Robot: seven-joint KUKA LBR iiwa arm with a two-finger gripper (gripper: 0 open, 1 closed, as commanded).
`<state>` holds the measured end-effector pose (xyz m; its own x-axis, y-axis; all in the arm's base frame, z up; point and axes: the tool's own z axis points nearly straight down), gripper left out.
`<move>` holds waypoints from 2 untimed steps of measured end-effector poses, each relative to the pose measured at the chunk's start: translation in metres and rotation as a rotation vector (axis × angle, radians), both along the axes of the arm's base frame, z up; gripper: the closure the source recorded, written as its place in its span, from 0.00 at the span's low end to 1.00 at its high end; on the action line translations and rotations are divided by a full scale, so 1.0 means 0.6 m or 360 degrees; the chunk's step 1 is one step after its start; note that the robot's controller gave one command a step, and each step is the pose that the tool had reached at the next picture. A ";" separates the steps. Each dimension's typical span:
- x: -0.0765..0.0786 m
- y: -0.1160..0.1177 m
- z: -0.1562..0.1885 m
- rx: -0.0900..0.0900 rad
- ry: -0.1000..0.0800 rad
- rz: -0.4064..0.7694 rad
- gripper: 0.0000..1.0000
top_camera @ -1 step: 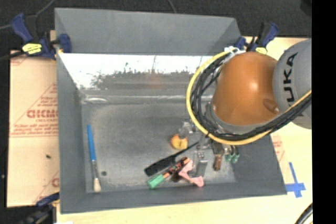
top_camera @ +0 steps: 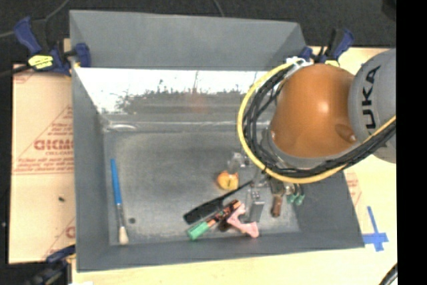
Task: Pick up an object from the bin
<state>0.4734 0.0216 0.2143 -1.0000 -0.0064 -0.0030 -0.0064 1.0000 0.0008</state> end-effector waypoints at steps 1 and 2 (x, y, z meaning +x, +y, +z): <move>0.042 0.039 -0.230 -0.0002 0.0004 0.0094 0.00; 0.060 0.038 -0.113 -0.0001 -0.0008 0.0192 0.00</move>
Offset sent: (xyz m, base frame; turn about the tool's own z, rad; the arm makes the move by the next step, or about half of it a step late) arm 0.0342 0.0234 -0.0687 -0.1218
